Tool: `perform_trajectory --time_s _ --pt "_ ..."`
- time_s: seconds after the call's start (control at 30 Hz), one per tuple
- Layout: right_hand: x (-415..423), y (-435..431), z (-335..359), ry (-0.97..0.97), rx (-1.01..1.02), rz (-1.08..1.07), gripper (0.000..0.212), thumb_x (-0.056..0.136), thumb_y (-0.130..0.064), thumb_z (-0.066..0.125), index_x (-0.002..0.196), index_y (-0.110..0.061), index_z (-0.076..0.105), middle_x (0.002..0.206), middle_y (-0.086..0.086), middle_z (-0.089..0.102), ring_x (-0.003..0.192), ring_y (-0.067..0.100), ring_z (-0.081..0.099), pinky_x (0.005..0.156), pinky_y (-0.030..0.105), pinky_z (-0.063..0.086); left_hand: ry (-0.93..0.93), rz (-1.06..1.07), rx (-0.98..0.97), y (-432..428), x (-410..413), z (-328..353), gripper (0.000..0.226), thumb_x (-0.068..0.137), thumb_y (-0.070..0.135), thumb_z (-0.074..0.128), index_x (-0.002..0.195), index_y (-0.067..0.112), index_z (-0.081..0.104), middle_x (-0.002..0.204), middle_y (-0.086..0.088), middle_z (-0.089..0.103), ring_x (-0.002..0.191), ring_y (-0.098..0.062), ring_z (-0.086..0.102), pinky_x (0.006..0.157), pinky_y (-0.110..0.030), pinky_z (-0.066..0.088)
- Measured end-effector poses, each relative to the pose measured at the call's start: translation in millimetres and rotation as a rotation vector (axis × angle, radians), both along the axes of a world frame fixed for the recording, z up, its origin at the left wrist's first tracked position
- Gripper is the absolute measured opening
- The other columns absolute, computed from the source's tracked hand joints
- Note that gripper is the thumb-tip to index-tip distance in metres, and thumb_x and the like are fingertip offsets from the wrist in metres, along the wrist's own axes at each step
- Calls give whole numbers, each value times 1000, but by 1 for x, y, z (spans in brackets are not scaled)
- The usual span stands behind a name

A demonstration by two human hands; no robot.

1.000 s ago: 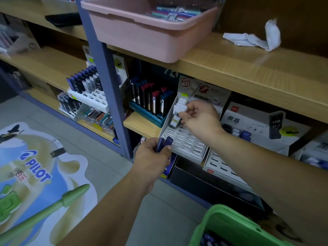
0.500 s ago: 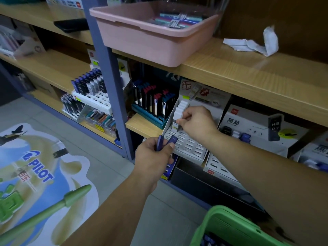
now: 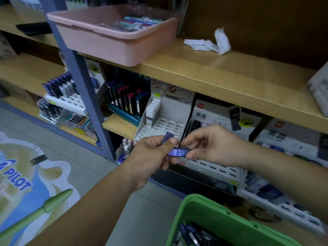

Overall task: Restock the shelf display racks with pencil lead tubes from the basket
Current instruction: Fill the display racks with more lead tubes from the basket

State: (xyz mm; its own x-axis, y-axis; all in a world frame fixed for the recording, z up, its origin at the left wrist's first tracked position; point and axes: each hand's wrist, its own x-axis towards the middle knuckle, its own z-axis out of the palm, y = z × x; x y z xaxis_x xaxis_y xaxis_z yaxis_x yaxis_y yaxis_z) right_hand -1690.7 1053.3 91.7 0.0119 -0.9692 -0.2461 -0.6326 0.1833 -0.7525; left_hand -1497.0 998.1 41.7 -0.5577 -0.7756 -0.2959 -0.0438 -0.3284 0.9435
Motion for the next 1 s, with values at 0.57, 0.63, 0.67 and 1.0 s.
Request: perform_trajectory --time_s 0.57,0.63,0.67,1.0 --pt "-64 49 -11 -449 101 -479 39 93 5 69 125 -16 63 102 21 71 81 32 76 70 38 64 -263 -139 -71 17 -62 1 16 108 23 51 122 26 59 79 -5 73 61 -21 61 48 -28 43" --pt "-65 46 -14 -375 47 -525 27 95 -5 71 121 -13 66 99 16 73 77 28 75 71 39 65 -248 -121 -76 17 -63 0 17 108 20 51 122 25 59 82 -8 76 63 -21 63 52 -29 45" --pt "-67 45 -16 -338 22 -546 24 95 -9 72 118 -12 68 99 14 74 76 27 74 71 38 65 -244 -112 -81 17 -64 1 16 107 17 52 120 22 59 83 -9 77 64 -20 65 53 -29 46" --pt "-70 29 -36 -177 -241 -609 18 84 -4 82 87 -20 74 88 8 73 82 25 74 75 38 64 -170 62 -109 18 -67 0 19 92 1 73 108 7 64 101 -23 71 70 -24 75 62 -29 61"
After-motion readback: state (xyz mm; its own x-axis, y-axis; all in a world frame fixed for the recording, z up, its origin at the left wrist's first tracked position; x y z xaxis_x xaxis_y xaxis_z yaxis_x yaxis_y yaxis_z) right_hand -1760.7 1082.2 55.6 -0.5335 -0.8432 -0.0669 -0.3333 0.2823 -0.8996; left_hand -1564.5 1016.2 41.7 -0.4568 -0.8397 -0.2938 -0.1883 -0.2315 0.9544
